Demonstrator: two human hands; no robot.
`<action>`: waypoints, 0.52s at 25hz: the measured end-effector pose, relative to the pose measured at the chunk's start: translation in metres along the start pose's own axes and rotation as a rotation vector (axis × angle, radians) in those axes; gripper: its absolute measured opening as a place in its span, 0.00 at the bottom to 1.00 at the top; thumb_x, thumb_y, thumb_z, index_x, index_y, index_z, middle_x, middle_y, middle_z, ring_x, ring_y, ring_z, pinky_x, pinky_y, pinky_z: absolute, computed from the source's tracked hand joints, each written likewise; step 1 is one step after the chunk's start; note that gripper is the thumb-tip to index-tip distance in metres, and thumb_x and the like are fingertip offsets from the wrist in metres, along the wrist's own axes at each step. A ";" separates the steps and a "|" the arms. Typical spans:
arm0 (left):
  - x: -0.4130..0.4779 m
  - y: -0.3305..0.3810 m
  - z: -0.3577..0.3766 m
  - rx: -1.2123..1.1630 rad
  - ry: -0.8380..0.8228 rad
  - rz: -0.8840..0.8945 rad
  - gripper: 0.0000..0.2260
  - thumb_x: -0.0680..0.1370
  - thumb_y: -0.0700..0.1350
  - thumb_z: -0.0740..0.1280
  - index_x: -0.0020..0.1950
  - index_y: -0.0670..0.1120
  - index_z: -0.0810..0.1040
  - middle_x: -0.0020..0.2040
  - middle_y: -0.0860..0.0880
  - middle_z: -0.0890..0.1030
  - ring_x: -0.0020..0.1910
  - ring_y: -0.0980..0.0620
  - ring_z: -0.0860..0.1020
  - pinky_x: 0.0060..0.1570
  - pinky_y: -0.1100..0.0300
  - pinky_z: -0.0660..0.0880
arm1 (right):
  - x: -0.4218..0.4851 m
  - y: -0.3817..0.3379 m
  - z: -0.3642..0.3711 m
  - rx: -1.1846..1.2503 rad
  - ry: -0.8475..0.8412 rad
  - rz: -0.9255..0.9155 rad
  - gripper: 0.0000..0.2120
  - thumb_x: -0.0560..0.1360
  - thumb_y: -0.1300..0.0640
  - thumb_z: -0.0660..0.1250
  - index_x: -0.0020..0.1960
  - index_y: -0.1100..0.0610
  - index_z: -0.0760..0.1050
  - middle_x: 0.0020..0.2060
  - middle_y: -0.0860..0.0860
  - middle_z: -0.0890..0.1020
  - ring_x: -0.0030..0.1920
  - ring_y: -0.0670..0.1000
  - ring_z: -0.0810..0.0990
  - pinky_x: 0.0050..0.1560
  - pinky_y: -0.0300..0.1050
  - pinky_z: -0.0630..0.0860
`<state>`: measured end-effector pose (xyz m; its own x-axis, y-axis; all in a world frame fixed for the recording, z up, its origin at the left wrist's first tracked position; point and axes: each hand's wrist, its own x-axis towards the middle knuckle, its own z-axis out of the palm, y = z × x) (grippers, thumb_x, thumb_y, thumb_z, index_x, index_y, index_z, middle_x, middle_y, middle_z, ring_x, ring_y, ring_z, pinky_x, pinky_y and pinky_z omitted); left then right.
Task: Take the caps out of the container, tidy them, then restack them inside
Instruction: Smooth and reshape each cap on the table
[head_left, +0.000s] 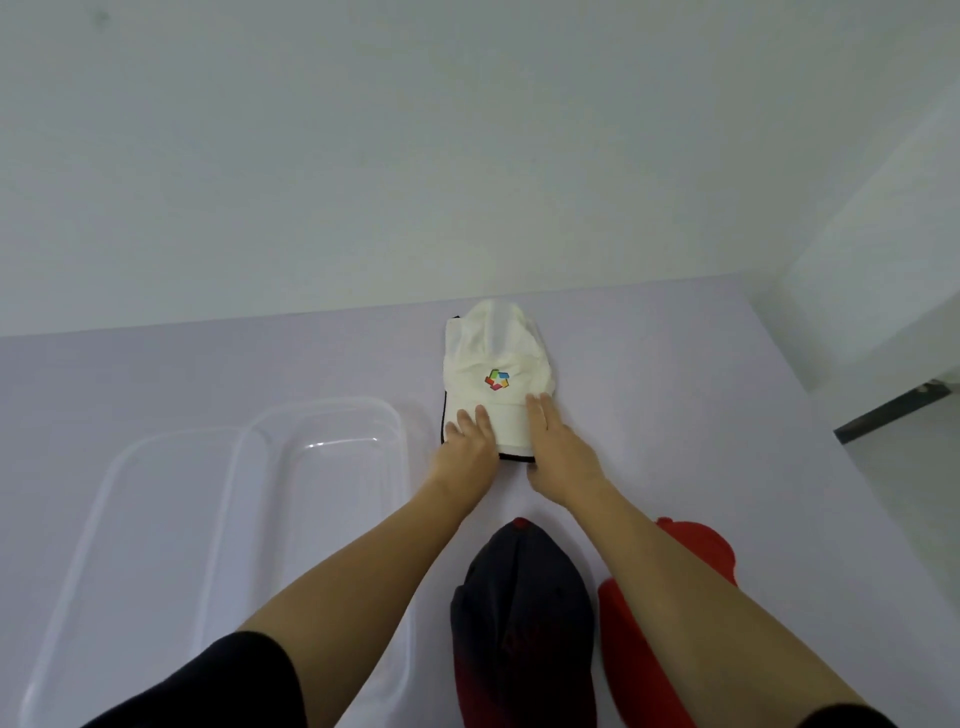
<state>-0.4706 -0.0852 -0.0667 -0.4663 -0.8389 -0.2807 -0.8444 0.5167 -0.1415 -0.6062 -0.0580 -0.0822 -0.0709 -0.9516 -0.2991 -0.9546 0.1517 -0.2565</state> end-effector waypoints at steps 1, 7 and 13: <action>-0.002 -0.001 -0.004 0.031 -0.008 -0.009 0.30 0.66 0.45 0.75 0.61 0.28 0.73 0.53 0.30 0.80 0.48 0.40 0.83 0.41 0.58 0.81 | -0.001 -0.004 -0.002 0.000 0.082 0.045 0.40 0.74 0.60 0.65 0.75 0.59 0.42 0.73 0.59 0.56 0.55 0.58 0.75 0.44 0.47 0.73; -0.021 -0.007 -0.032 -0.123 0.217 -0.034 0.28 0.58 0.41 0.80 0.55 0.32 0.79 0.48 0.38 0.84 0.39 0.44 0.84 0.27 0.60 0.78 | -0.014 -0.026 -0.039 -0.127 0.343 0.097 0.29 0.77 0.63 0.61 0.73 0.68 0.53 0.55 0.63 0.76 0.45 0.59 0.81 0.39 0.49 0.76; -0.028 -0.003 -0.048 -0.174 0.302 -0.229 0.23 0.80 0.39 0.58 0.72 0.33 0.56 0.55 0.40 0.78 0.48 0.45 0.81 0.40 0.58 0.74 | -0.026 -0.046 -0.064 -0.237 0.389 -0.056 0.34 0.59 0.67 0.76 0.64 0.69 0.71 0.47 0.62 0.81 0.29 0.54 0.79 0.23 0.41 0.72</action>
<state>-0.4679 -0.0716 -0.0126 -0.2959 -0.9546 0.0341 -0.9552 0.2961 0.0023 -0.5792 -0.0573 -0.0043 -0.0772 -0.9931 0.0880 -0.9967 0.0747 -0.0318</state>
